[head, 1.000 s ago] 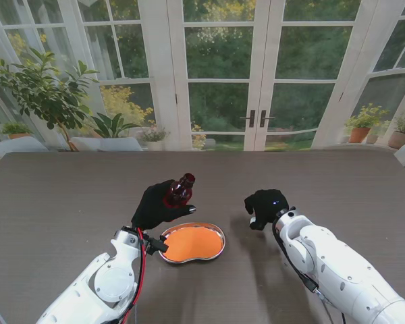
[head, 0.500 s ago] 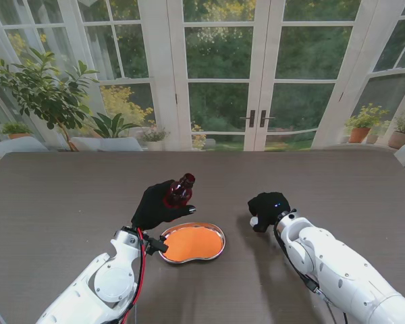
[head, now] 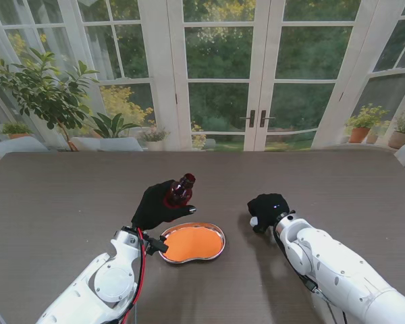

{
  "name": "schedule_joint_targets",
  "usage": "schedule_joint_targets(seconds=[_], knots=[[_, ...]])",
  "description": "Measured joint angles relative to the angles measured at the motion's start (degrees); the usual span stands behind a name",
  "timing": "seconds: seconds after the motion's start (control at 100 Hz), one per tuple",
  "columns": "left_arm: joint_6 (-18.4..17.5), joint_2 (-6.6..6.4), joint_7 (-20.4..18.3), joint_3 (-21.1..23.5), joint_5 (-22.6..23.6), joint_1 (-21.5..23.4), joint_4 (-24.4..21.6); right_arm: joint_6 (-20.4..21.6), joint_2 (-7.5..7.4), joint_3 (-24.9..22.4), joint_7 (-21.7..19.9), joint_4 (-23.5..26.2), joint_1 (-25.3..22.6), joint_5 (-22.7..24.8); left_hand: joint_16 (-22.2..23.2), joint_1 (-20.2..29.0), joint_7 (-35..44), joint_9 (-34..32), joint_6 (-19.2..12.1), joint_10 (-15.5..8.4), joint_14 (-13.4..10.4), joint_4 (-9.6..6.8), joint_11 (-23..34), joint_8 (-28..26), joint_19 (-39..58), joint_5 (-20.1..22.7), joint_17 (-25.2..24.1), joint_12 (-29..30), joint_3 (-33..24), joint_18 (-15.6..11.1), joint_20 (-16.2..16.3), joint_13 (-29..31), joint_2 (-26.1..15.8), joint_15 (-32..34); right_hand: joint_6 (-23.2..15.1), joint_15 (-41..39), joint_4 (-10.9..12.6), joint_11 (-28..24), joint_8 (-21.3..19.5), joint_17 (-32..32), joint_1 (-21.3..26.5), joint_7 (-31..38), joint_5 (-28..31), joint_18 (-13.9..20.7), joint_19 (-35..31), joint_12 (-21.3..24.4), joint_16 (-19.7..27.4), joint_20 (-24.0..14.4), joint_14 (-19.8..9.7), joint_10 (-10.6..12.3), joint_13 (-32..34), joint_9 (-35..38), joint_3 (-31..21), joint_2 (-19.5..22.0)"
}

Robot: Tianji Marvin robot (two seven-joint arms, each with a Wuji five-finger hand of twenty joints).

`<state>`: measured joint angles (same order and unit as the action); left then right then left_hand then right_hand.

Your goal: Collect the cotton balls from the tray into a sample bottle

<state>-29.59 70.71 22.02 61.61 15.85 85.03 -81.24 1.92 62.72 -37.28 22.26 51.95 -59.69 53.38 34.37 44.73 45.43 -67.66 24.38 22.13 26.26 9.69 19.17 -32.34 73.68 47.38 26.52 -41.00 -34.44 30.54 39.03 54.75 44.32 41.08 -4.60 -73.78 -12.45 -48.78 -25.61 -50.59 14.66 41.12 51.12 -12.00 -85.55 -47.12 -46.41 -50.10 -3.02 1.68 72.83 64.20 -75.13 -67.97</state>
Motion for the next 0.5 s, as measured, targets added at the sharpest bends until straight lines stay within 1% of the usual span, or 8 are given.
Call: schedule_joint_targets(seconds=[0.16,0.33,0.5], knots=[[0.0,0.0,0.0,0.0,0.0,0.0,0.0,0.0,0.52,1.7,1.6,-1.8,1.0,-1.0,0.0,0.0,0.0,0.0,0.0,0.0,0.0,0.0,0.0,0.0,0.0,0.0,0.0,0.0,0.0,0.0,0.0,0.0,0.0,0.0,0.5,-0.8,0.0,0.0,0.0,-0.5,0.0,1.9,-0.3,0.0,-0.5,0.0,-0.4,0.0,0.0,0.0,0.0,0.7,0.0,0.0],[-0.1,0.0,0.0,0.0,-0.2,0.0,0.0,0.1,0.87,2.6,2.3,-2.8,1.7,-1.6,0.0,0.0,0.0,0.0,0.0,0.0,0.0,0.0,0.0,0.0,0.0,0.0,0.0,0.1,0.0,0.0,0.0,0.0,0.0,0.0,0.7,-1.5,0.0,0.0,0.0,-0.8,0.0,2.4,0.5,0.0,-0.7,0.0,-0.6,0.0,0.0,0.1,0.0,1.3,-0.6,0.1],[-0.1,0.0,-0.2,-0.1,-0.3,0.0,0.1,0.1,0.92,2.6,2.6,-3.0,1.7,-1.4,0.0,0.0,0.0,0.0,0.0,0.0,0.0,0.0,0.0,0.0,0.0,0.0,0.0,0.6,0.0,0.0,0.0,0.0,0.0,0.0,0.5,-1.8,0.0,0.0,0.0,-0.8,1.6,2.4,1.6,0.0,-1.2,0.0,-0.6,0.0,0.0,0.1,0.0,1.3,-1.2,0.1]])
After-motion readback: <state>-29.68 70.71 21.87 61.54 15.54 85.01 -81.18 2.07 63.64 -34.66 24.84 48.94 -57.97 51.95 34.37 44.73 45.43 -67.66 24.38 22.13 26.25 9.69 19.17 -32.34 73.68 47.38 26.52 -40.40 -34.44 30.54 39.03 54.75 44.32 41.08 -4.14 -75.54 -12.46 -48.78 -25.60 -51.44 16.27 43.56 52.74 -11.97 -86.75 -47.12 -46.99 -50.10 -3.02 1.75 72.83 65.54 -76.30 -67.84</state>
